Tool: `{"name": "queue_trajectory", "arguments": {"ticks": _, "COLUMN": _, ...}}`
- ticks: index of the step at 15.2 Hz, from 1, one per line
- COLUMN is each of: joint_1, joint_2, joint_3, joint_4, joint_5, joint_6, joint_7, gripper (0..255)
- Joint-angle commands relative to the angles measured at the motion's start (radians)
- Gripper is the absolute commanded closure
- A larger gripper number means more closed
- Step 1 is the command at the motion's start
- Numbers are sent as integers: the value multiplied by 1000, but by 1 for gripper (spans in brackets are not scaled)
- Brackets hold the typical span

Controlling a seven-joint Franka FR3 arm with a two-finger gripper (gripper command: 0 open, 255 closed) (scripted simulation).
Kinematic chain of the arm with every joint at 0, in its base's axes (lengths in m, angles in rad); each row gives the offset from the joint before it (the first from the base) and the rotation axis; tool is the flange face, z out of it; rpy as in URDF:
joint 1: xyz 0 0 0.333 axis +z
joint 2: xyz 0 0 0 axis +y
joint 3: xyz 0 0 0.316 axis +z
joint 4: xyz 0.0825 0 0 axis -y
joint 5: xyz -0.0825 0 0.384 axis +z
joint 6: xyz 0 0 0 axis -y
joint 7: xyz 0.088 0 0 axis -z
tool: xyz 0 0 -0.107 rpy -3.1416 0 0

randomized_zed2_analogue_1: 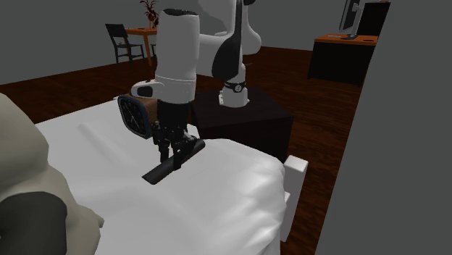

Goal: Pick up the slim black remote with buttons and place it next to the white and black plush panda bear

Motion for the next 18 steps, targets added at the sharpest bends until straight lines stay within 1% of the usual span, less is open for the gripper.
{"name": "queue_trajectory", "arguments": {"ticks": 1, "joint_1": 0, "joint_2": 15, "joint_3": 0, "joint_4": -6, "joint_5": 0, "joint_6": 22, "joint_7": 3, "gripper": 255}}
{"name": "queue_trajectory", "arguments": {"ticks": 18, "joint_1": -6, "joint_2": 168, "joint_3": 5, "joint_4": -1, "joint_5": 4, "joint_6": 168, "joint_7": 17, "gripper": 255}}
